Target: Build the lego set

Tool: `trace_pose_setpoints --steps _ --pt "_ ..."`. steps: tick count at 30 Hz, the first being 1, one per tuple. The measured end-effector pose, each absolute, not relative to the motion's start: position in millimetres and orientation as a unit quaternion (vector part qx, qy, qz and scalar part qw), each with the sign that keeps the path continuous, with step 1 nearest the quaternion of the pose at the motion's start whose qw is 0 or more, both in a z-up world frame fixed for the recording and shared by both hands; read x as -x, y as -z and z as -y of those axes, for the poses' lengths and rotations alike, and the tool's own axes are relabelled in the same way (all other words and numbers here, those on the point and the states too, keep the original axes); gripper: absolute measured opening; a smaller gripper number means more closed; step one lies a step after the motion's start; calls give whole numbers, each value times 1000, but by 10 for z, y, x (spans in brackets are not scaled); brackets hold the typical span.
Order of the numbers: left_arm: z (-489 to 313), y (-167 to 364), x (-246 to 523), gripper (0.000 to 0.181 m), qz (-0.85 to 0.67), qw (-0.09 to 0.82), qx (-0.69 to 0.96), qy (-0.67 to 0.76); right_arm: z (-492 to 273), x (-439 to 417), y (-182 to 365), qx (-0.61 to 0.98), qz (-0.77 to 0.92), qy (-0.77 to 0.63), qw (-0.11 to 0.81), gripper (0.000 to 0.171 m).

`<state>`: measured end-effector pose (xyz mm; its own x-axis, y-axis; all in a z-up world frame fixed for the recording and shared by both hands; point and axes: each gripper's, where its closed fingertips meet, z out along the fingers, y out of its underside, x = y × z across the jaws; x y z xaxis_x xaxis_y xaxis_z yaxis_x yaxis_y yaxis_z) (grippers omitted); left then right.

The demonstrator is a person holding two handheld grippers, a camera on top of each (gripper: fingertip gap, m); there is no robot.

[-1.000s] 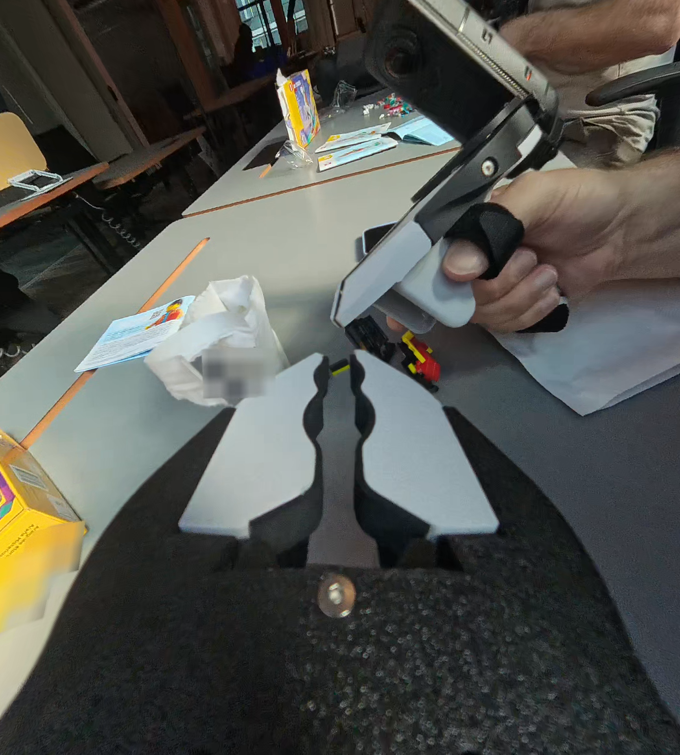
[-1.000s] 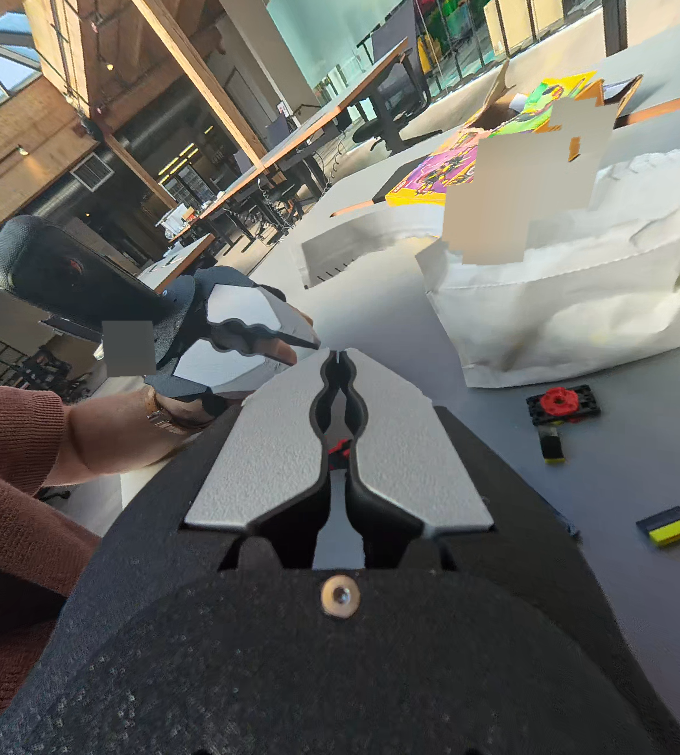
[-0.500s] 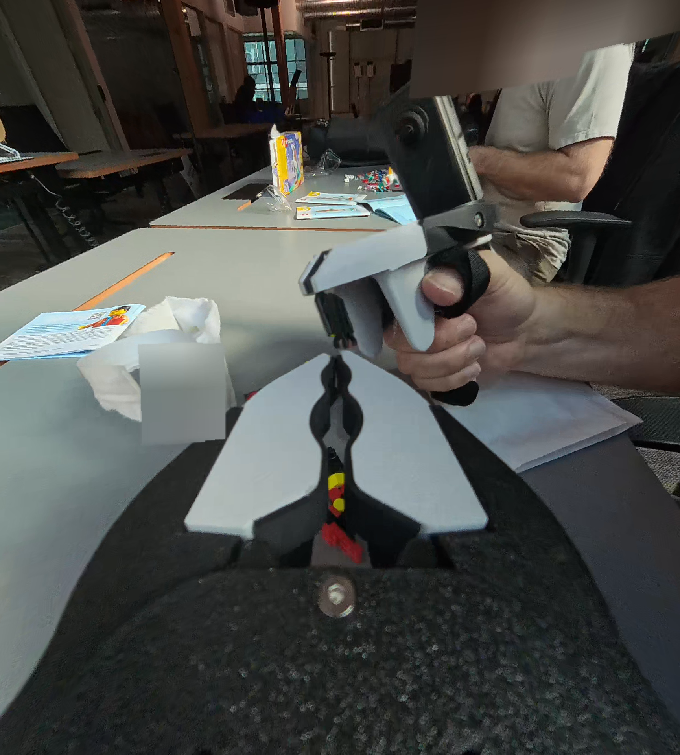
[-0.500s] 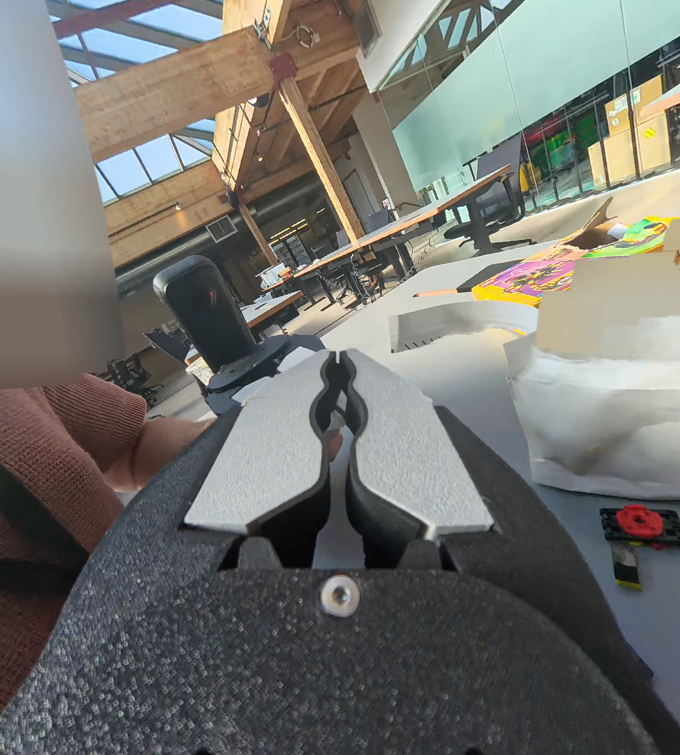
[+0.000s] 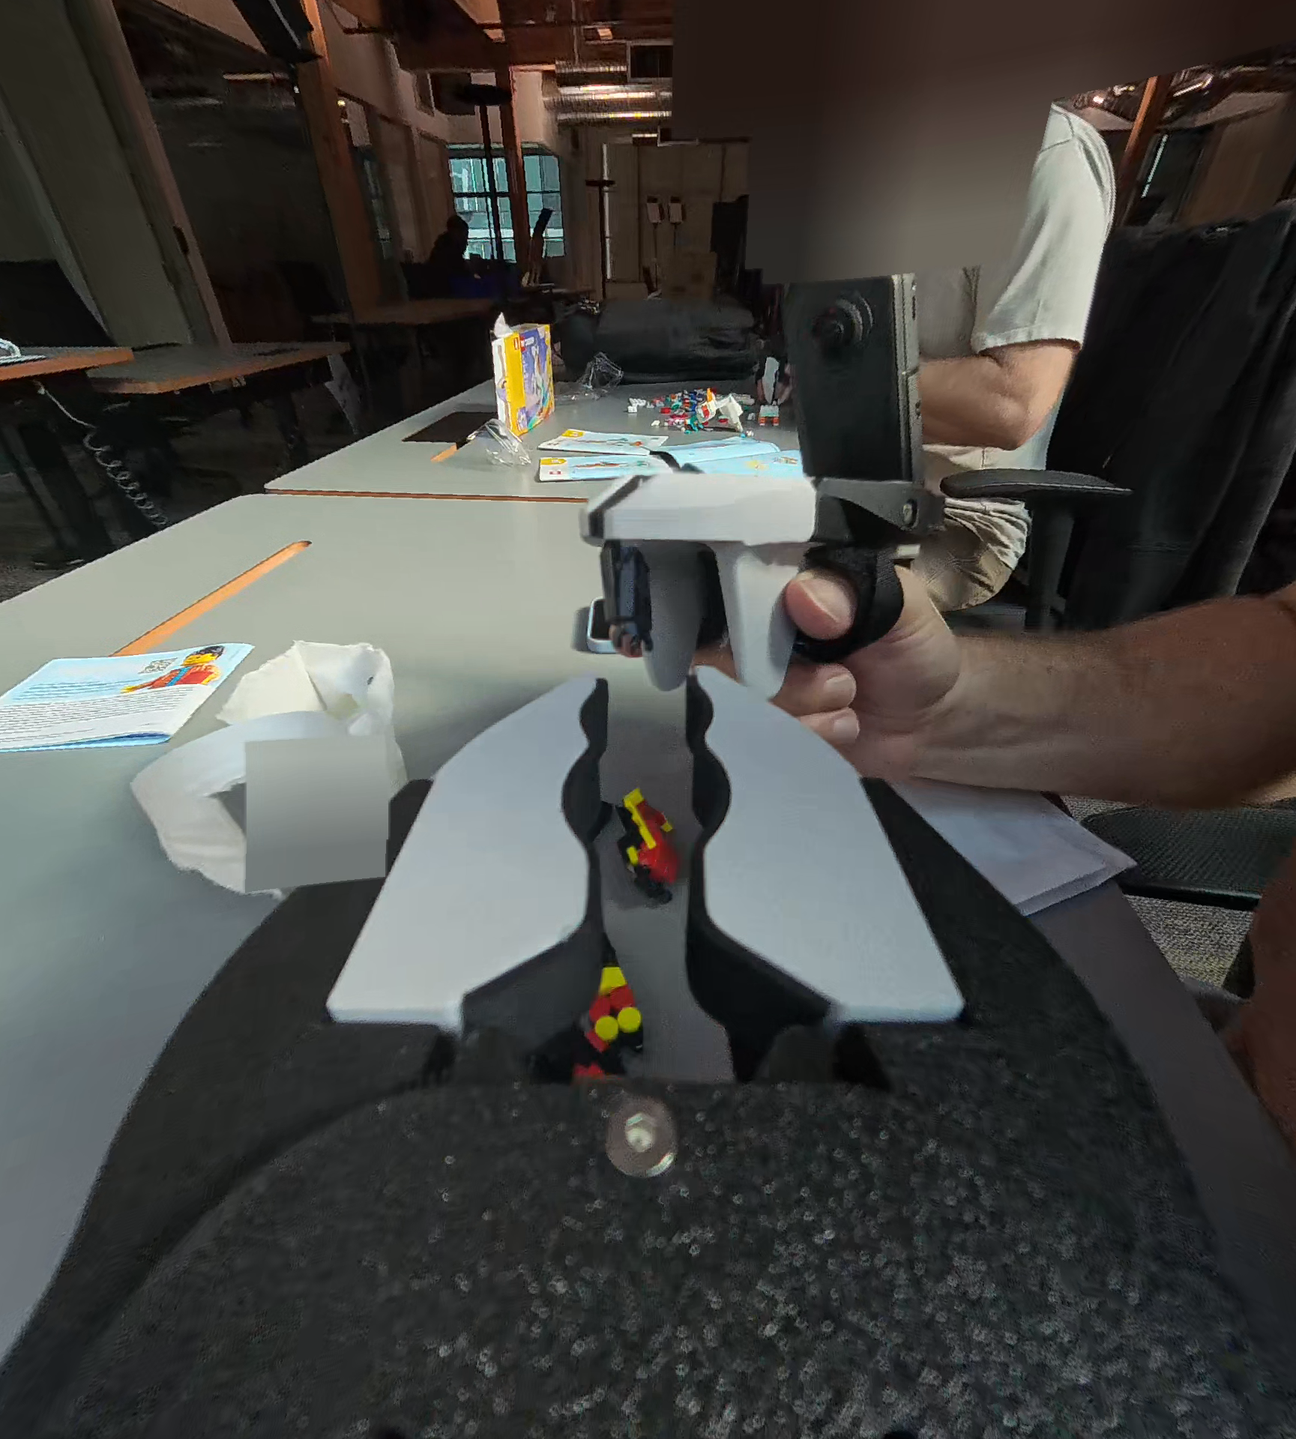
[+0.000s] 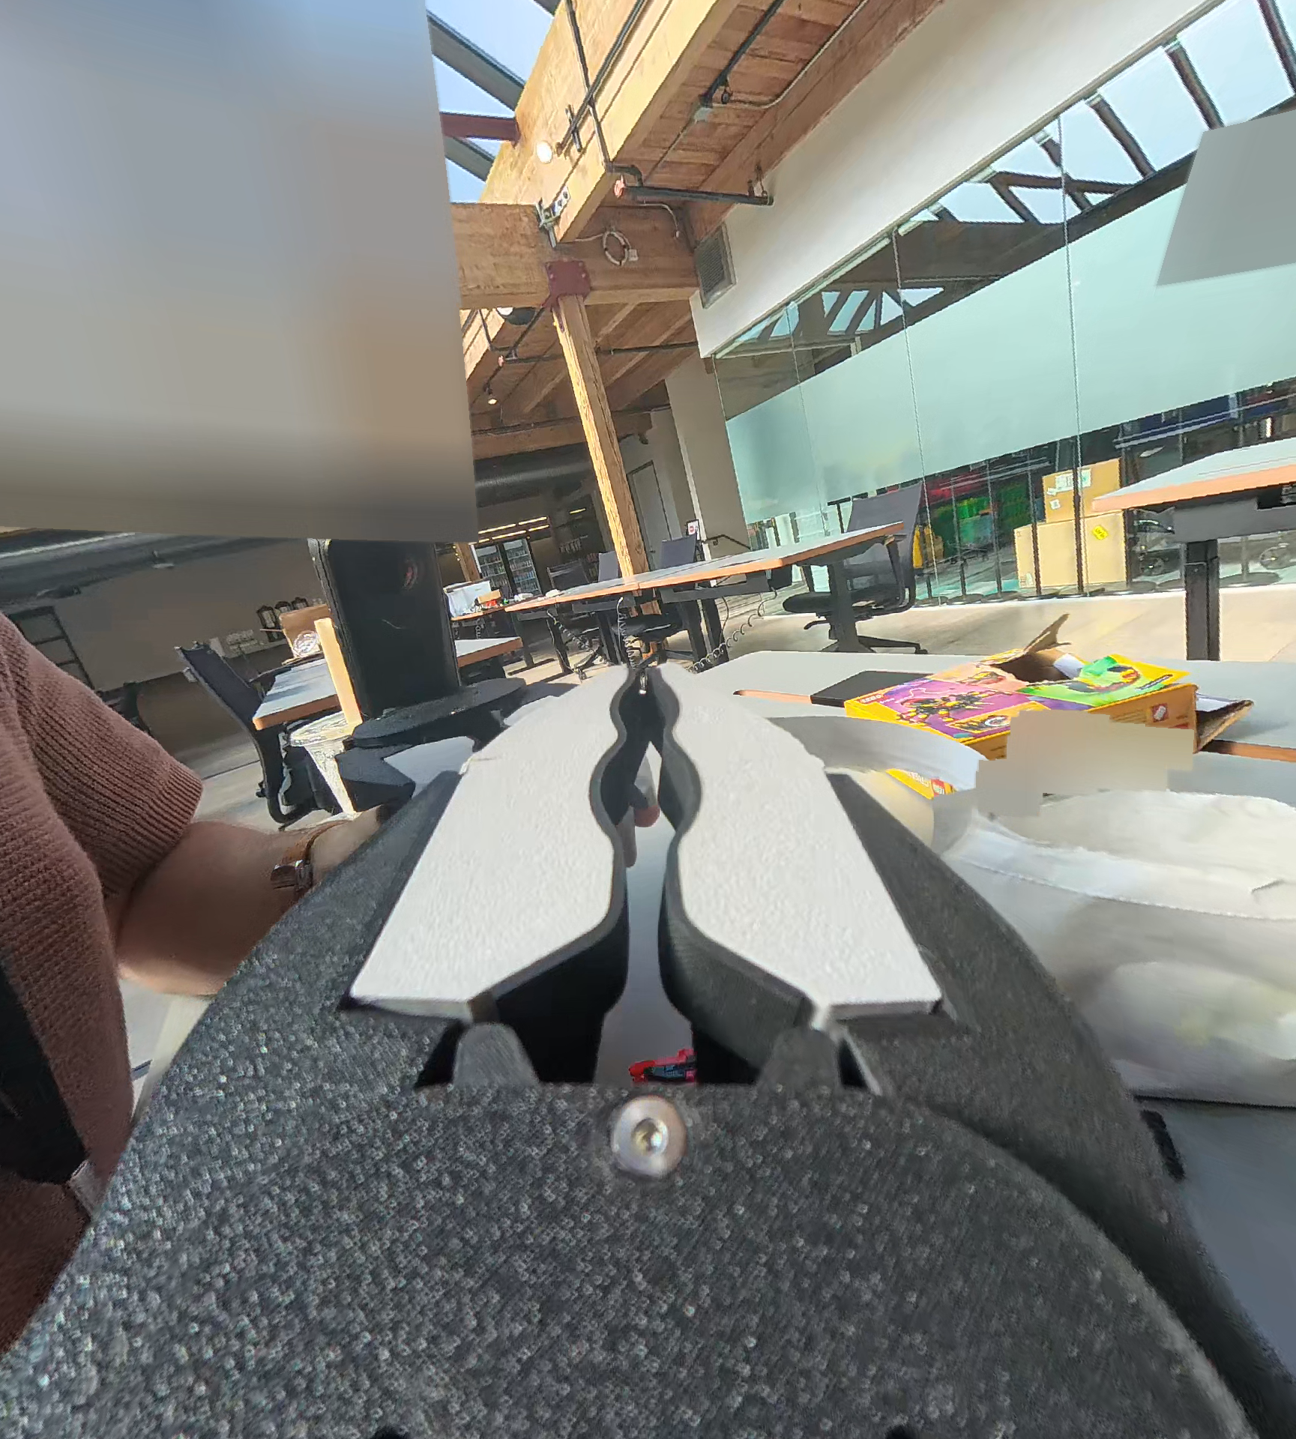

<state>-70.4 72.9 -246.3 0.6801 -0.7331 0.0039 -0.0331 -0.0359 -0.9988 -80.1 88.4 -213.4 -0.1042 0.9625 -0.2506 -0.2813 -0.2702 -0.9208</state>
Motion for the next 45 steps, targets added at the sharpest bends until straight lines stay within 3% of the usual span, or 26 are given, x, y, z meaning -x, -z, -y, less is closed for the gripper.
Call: trace_pose_setpoints --steps 7,16,20,30,45 --pt "-760 2409 738 0 -267 642 667 268 -867 829 2133 468 375 -625 500 1" --pt "-828 2361 957 4 -236 680 663 206 -861 876 2200 476 403 -563 543 1" --pt "-795 2349 926 13 -317 696 637 98 -926 944 2285 510 410 -550 519 0" --pt "-961 2376 894 3 -360 673 640 92 -1013 1018 2266 520 434 -525 516 0" --pt "-1334 2297 978 3 -351 679 638 91 -1548 1224 2099 533 412 -504 541 0"
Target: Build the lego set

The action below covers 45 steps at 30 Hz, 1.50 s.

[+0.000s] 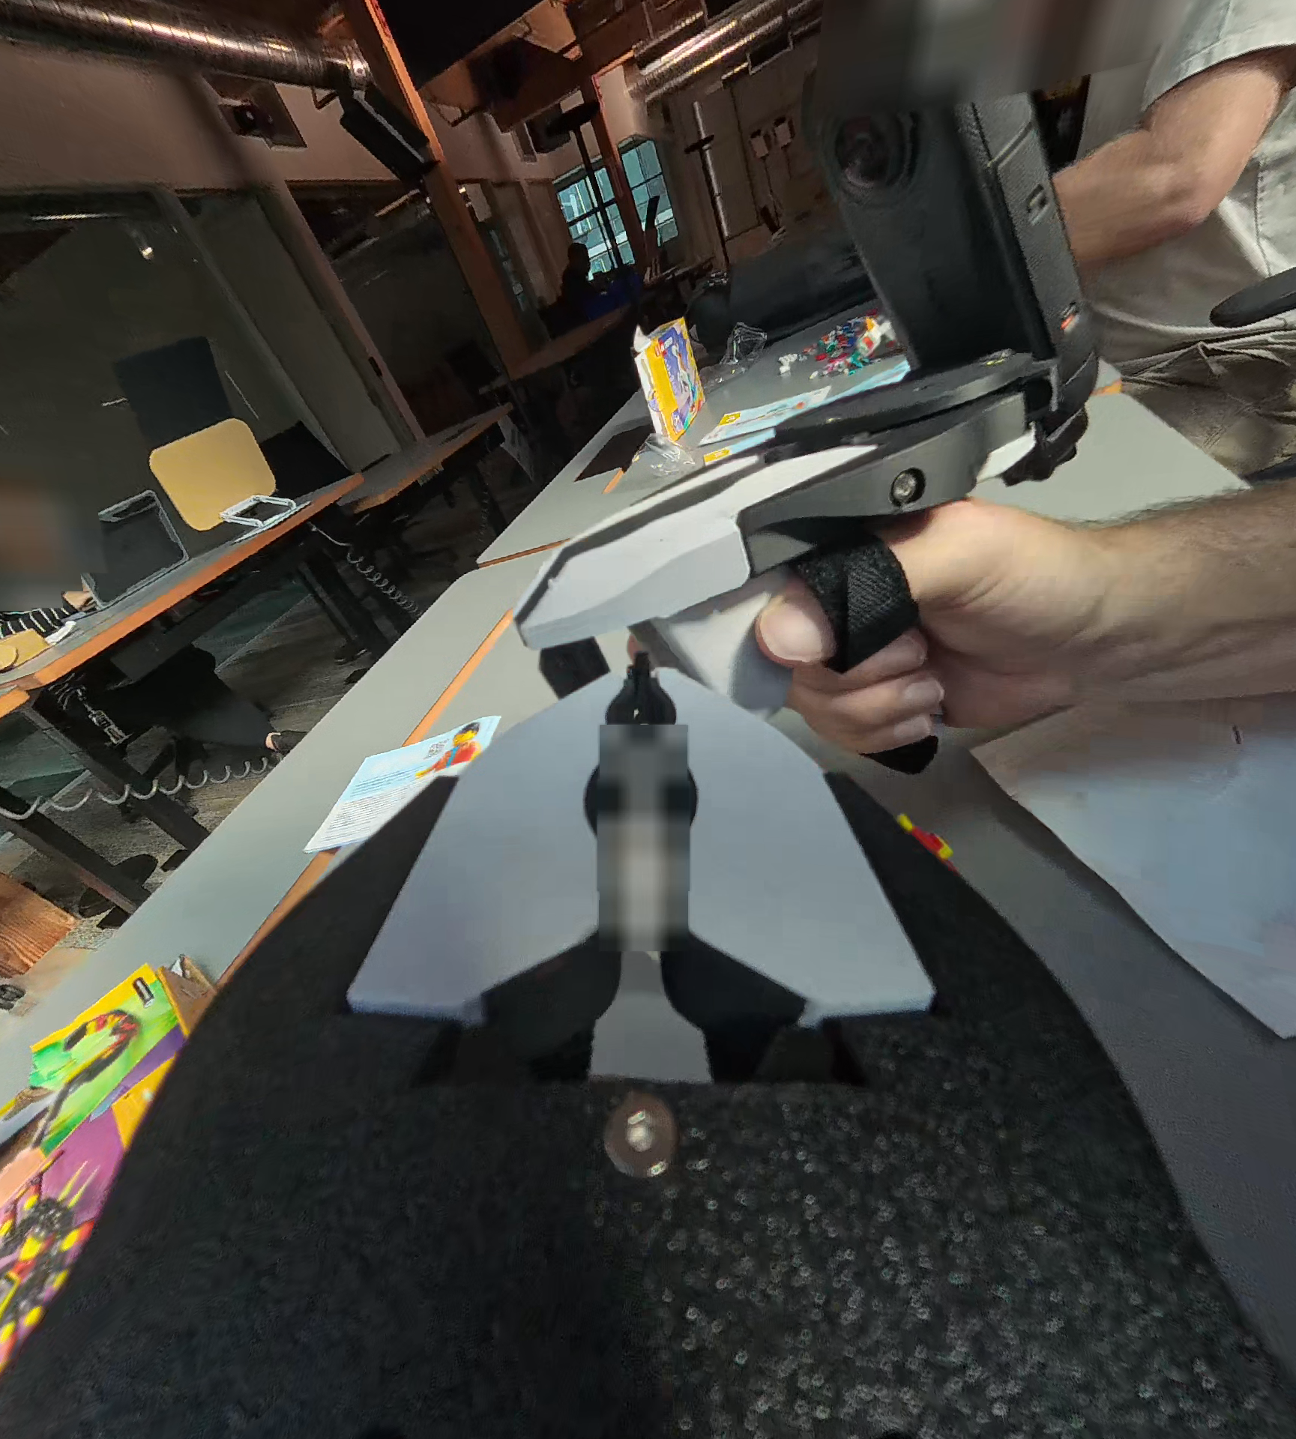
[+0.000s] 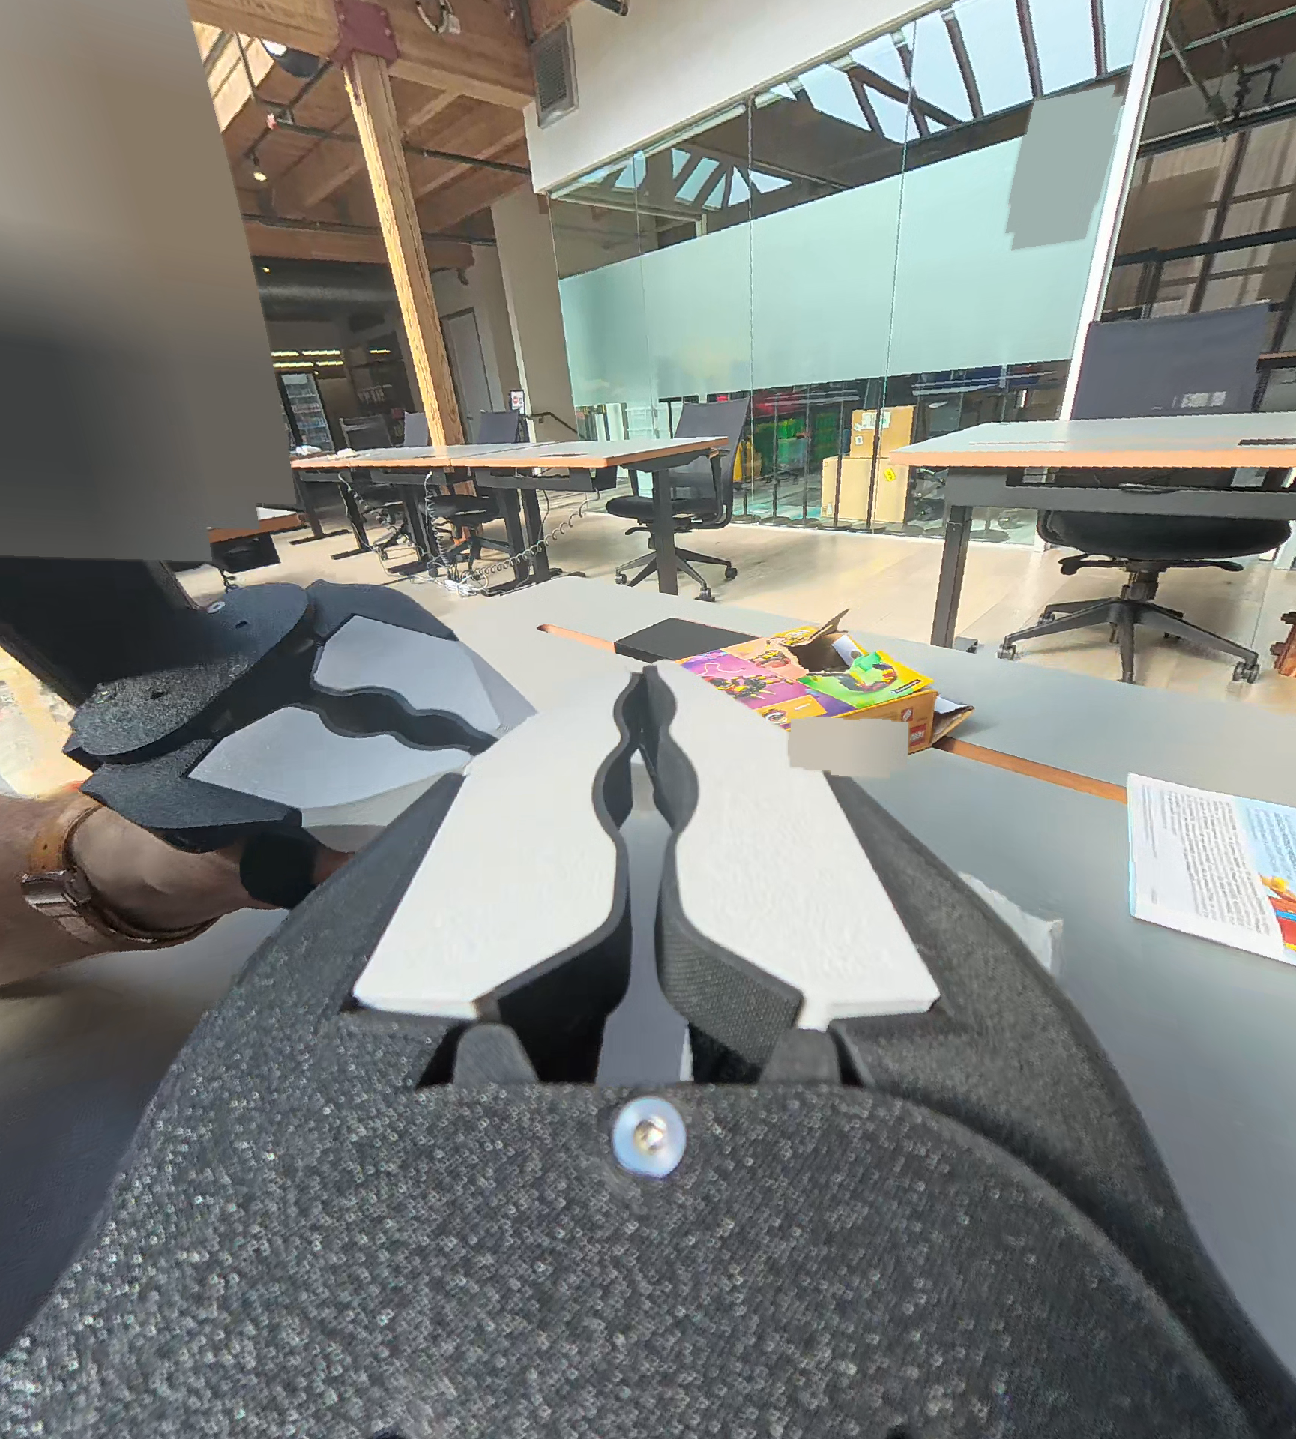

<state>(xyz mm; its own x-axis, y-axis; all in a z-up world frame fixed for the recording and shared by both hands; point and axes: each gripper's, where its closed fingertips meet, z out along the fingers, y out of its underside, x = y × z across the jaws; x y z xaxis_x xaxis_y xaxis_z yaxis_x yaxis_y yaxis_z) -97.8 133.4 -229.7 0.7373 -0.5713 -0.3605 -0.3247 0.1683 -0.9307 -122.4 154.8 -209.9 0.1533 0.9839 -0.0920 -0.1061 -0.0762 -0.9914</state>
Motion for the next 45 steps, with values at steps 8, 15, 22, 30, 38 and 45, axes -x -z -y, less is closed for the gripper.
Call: trace_pose_setpoints --steps 8,15,22,30,38,45 --pt "-1859 2307 1333 3 -357 645 674 48 -2260 1281 2088 568 395 -494 527 0" --pt "-2003 2652 1123 8 -450 516 725 73 -2327 1165 2183 586 380 -502 510 0" --pt "-1997 2454 1105 30 -425 559 709 67 -2180 1052 1975 555 334 -594 478 0" --pt "-1659 1829 790 24 -309 655 650 231 -1827 952 1507 444 243 -767 395 0" --pt "-1644 1805 811 6 -300 654 647 251 -1648 1008 1466 421 241 -792 371 0" --pt "-1608 1848 855 5 -318 650 652 229 -1609 1049 1504 446 304 -712 450 0"
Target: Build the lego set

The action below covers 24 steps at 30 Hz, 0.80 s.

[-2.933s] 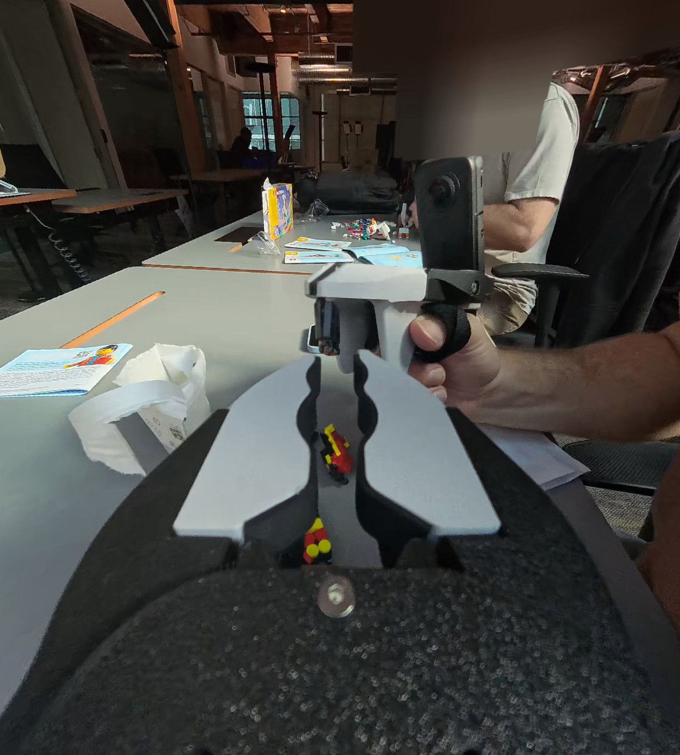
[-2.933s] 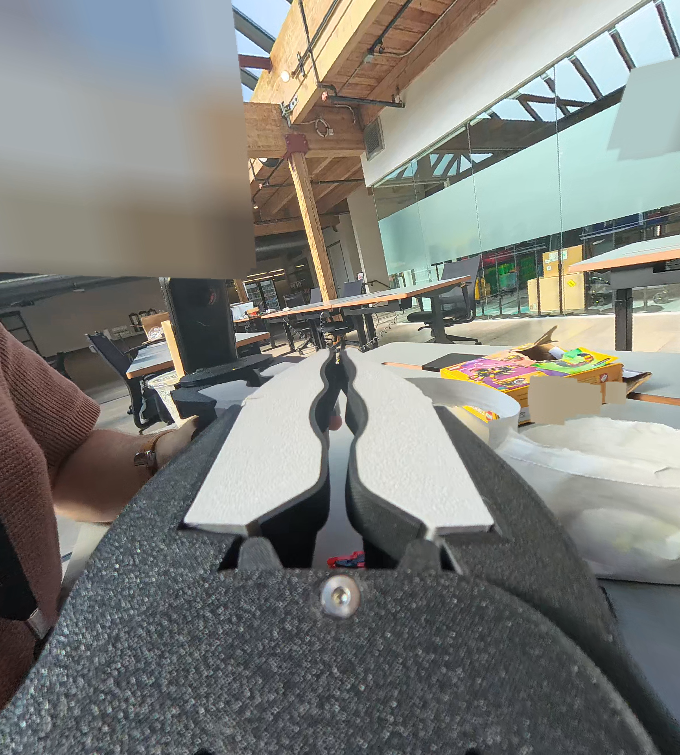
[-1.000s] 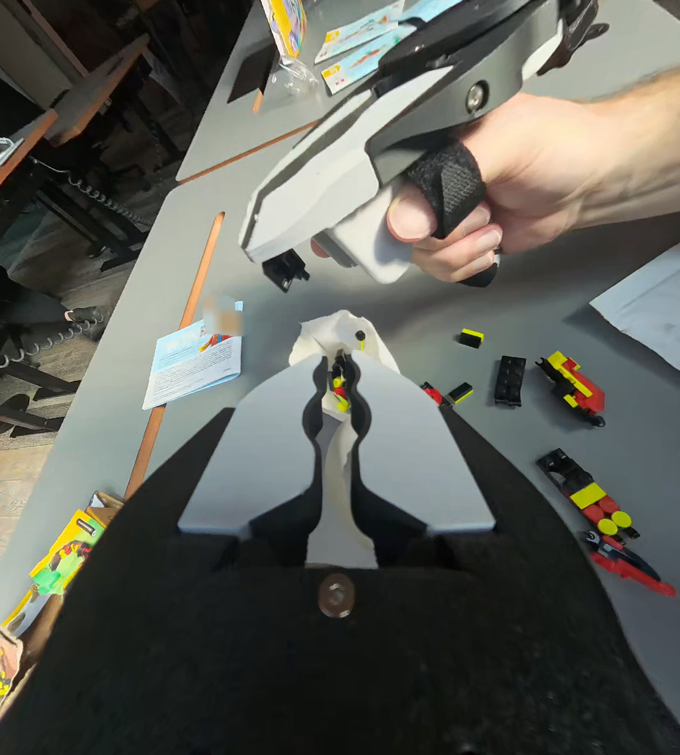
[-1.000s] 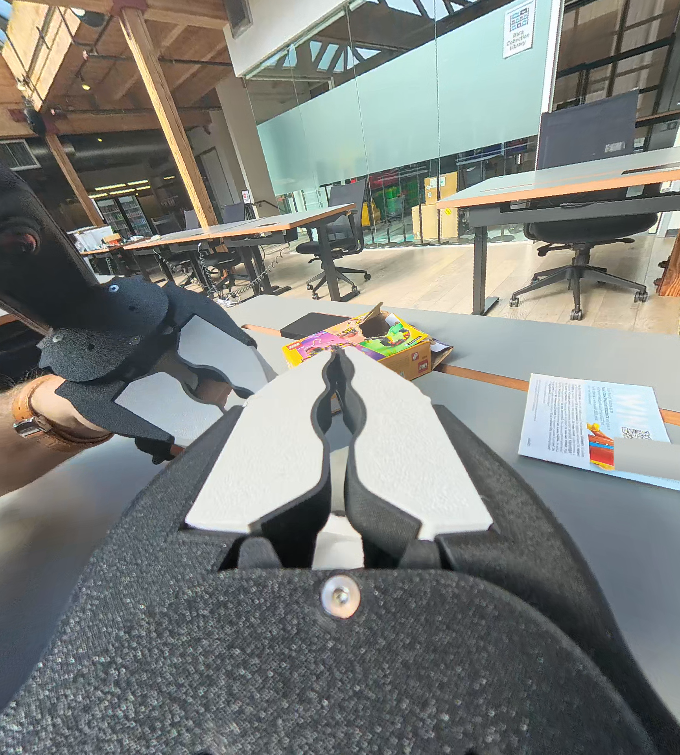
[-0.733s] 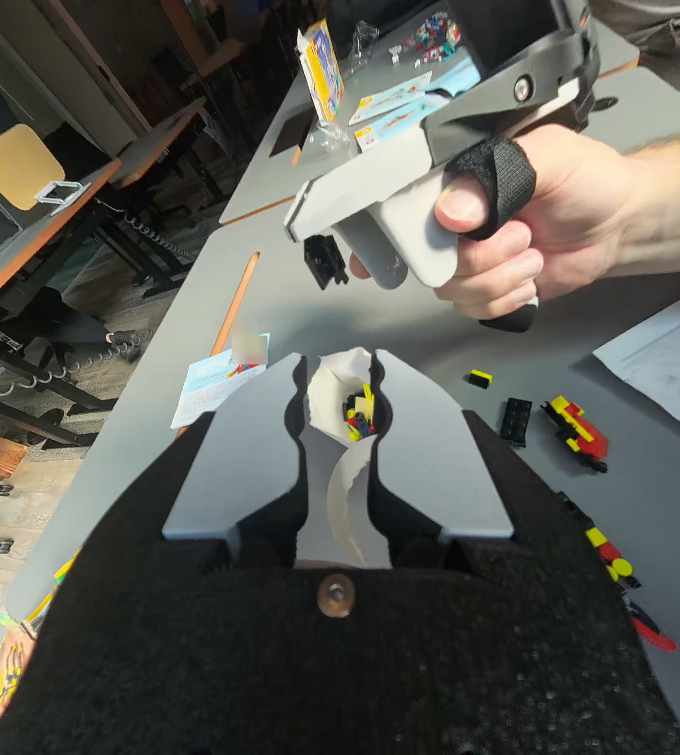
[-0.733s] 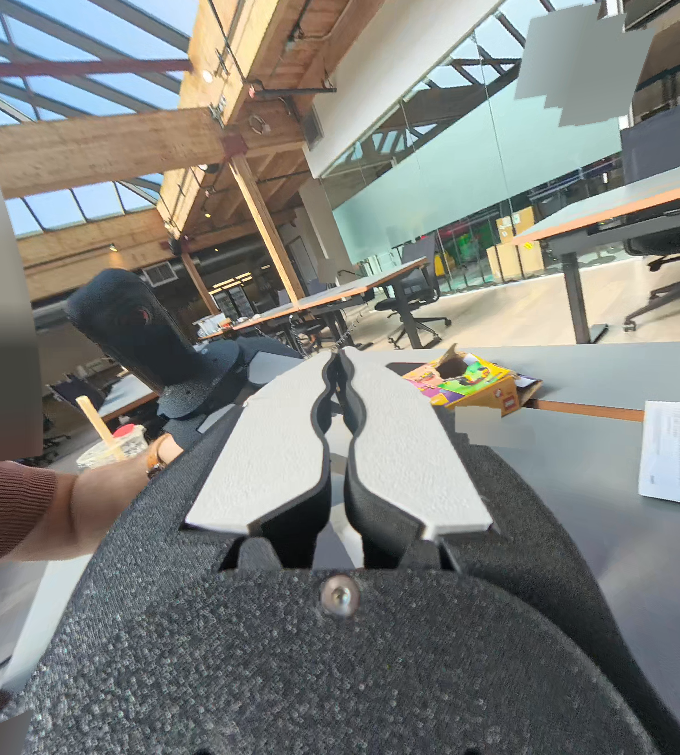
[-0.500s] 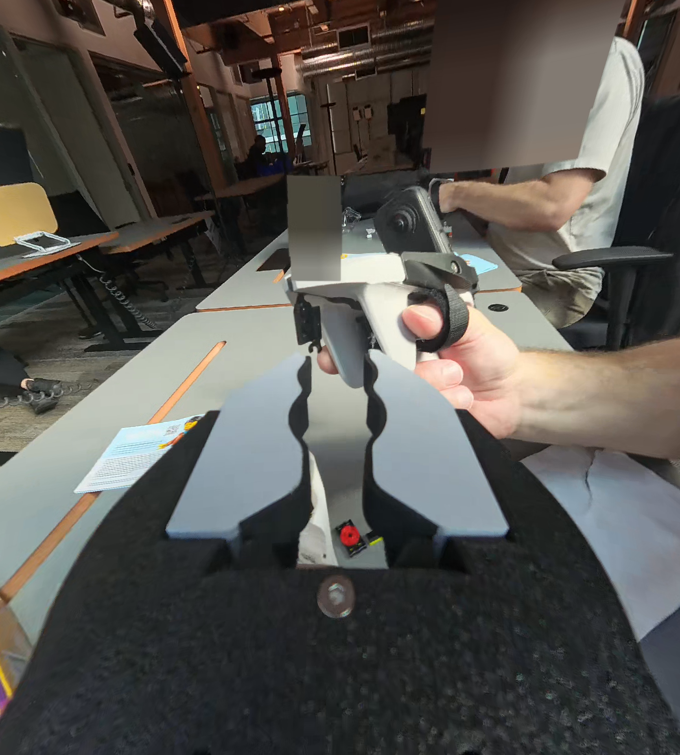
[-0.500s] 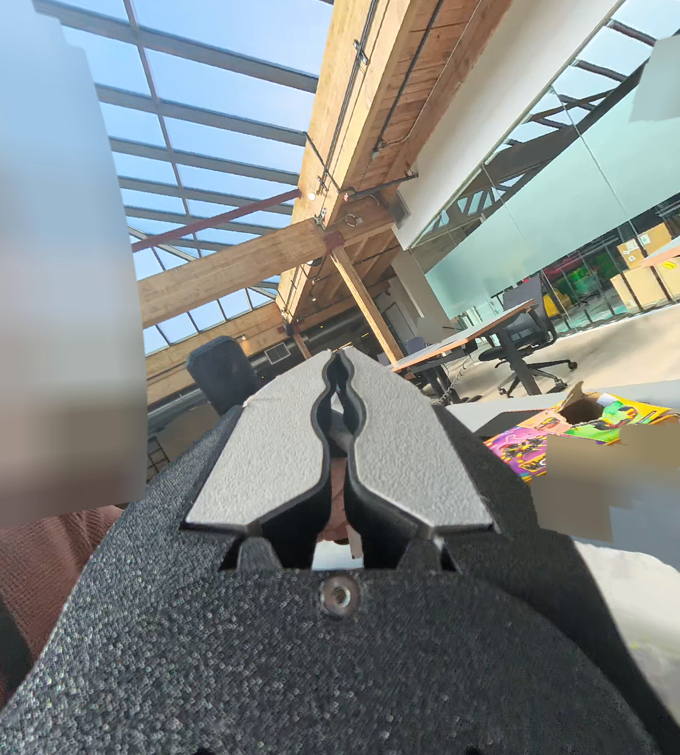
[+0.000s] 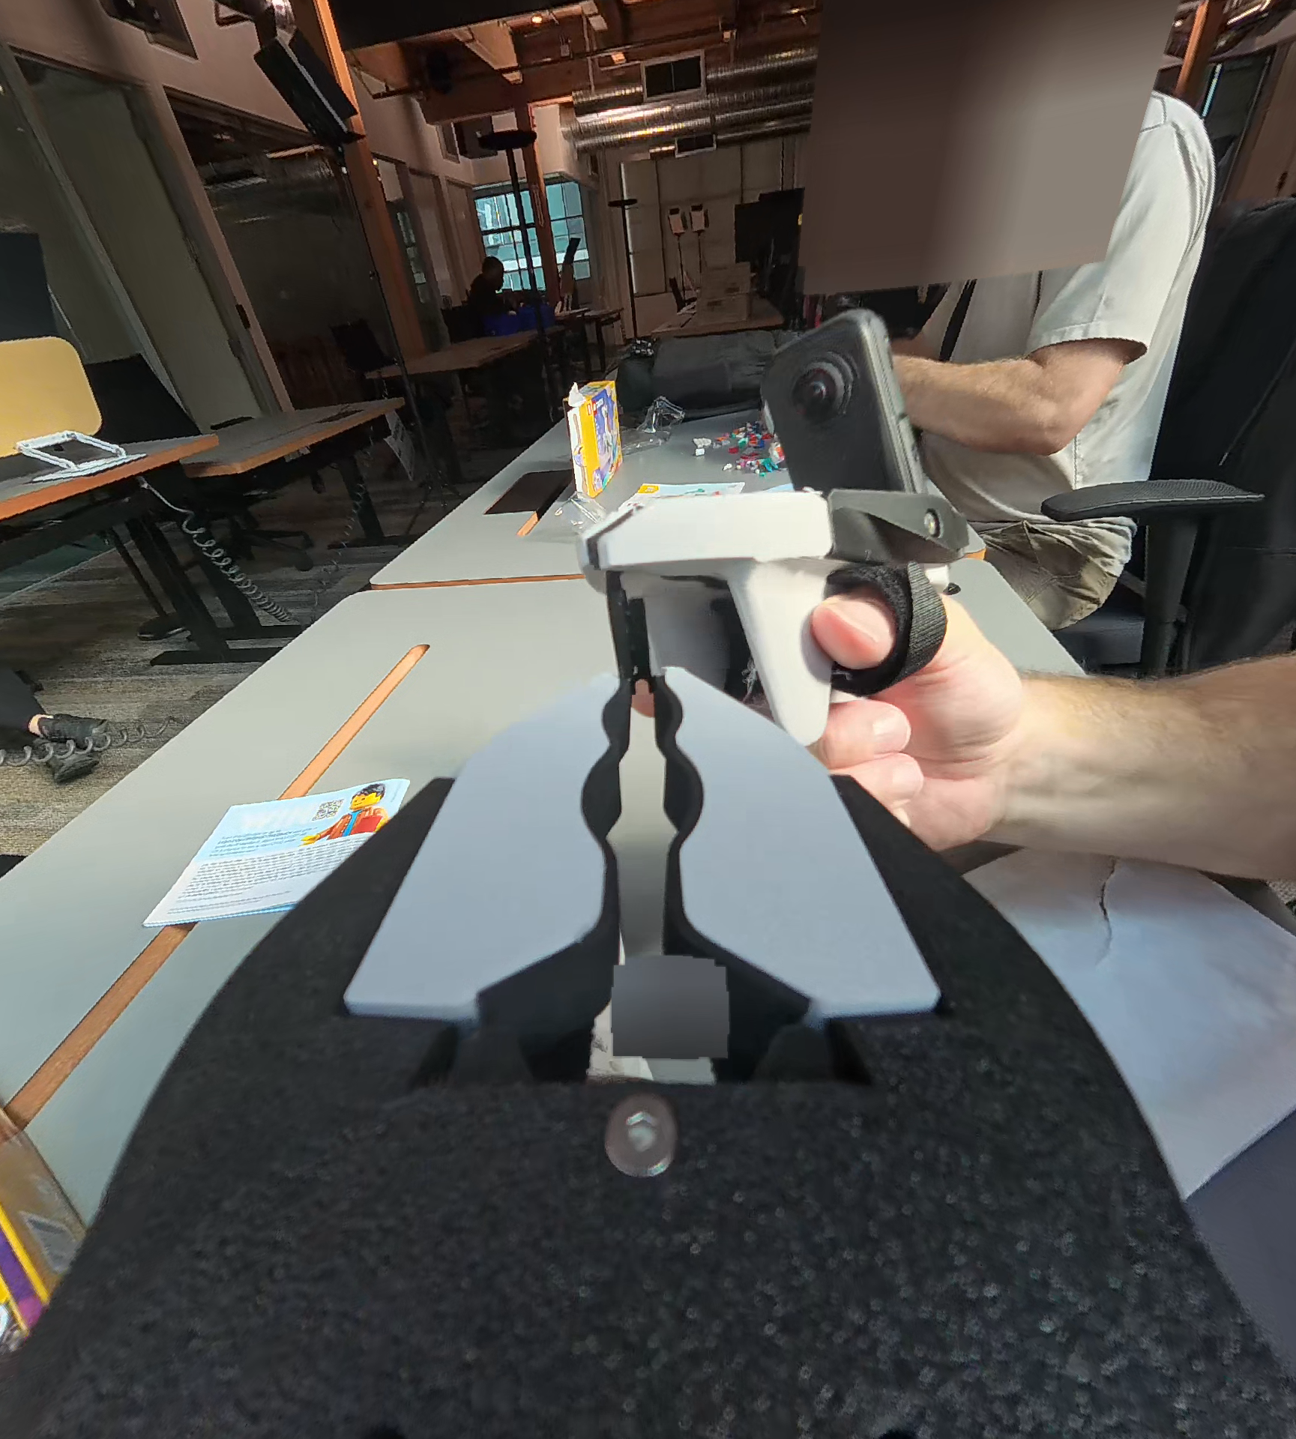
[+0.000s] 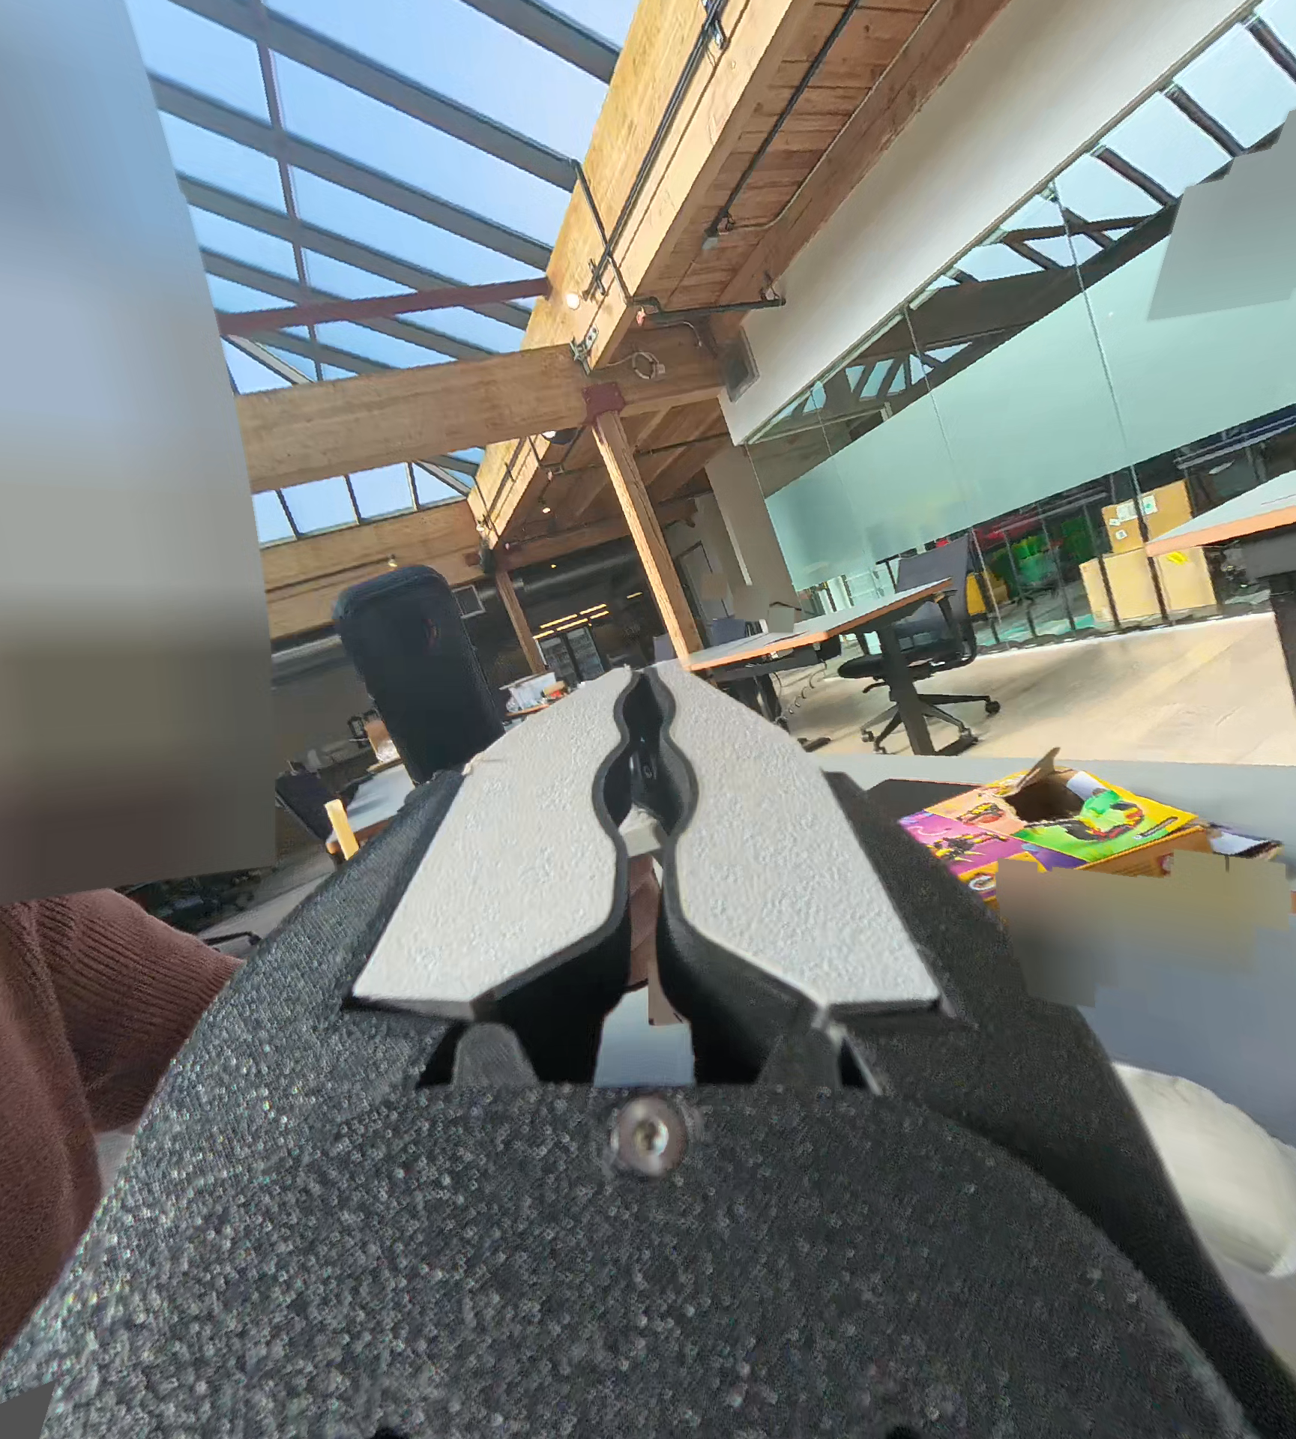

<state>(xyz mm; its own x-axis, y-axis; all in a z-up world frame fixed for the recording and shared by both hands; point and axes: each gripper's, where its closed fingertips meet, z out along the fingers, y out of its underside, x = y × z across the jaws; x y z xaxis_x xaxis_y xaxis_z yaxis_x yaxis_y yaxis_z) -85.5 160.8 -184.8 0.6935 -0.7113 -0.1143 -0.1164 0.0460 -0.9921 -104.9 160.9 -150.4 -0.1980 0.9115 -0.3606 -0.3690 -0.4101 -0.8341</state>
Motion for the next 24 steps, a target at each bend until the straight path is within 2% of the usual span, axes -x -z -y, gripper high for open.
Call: trace_pose_setpoints --steps 3,6,14,16,20,24 --pt "-1564 1906 870 5 -343 630 658 229 -1590 1021 1581 462 387 -626 495 10" --pt "-1497 2009 914 5 -403 592 669 199 -1540 936 1708 458 501 -549 487 21" --pt "-1369 2223 966 5 -550 474 683 80 -1310 1007 1994 424 716 -353 427 13" --pt "-1358 2239 963 5 -560 463 684 70 -1255 1044 2044 420 733 -344 411 5" --pt "-1353 2240 985 5 -557 464 686 62 -1270 1075 2054 434 735 -331 401 3" --pt "-1385 2134 1020 5 -532 505 679 37 -1470 1126 1853 512 617 -427 417 2"
